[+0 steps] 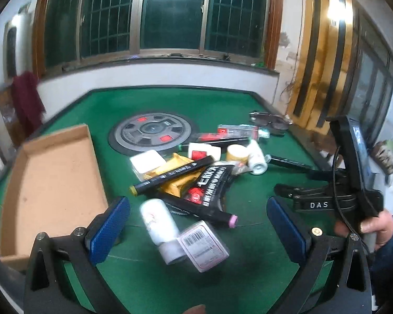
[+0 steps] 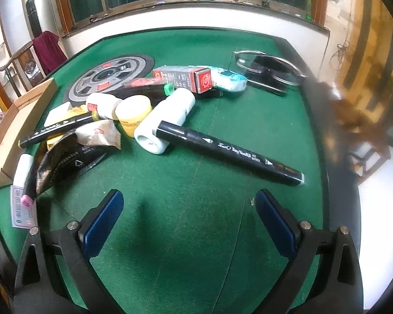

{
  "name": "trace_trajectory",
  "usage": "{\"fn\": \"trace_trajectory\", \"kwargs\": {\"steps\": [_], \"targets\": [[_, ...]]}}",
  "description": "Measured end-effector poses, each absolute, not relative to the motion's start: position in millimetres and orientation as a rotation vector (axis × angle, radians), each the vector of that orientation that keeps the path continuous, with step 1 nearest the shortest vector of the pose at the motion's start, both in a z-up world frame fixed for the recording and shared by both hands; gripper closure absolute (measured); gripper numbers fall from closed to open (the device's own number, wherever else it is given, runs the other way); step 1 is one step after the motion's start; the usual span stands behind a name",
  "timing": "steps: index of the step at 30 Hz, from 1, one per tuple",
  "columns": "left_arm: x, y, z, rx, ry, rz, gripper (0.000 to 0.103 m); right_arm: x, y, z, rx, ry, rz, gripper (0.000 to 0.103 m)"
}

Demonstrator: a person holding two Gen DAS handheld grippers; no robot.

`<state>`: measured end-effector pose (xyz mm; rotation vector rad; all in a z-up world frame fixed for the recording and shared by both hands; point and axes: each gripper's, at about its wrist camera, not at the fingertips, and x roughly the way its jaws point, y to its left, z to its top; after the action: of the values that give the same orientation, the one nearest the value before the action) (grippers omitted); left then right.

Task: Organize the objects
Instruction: 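Reach the right tool to the long black marker and close on it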

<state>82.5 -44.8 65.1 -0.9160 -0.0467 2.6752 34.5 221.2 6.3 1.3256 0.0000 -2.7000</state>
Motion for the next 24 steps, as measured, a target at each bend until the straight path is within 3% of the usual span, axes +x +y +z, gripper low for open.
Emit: {"fn": "trace_trajectory", "kwargs": {"steps": [8, 16, 20, 24], "targets": [[66, -53, 50, -0.976, -0.092, 2.656, 0.001, 46, 226, 31, 1.181, -0.035, -2.63, 0.002], [80, -39, 45, -0.962, 0.037, 2.575, 0.002, 46, 226, 38, 1.176, -0.028, -2.613, 0.002], [87, -28, 43, -0.965, 0.117, 2.517, 0.011, 44, 249, 44, 1.176, -0.096, -2.596, 0.016], [86, -28, 42, -1.011, 0.113, 2.499, 0.011, 44, 274, 56, 1.133, -0.028, -2.664, 0.016]]}}
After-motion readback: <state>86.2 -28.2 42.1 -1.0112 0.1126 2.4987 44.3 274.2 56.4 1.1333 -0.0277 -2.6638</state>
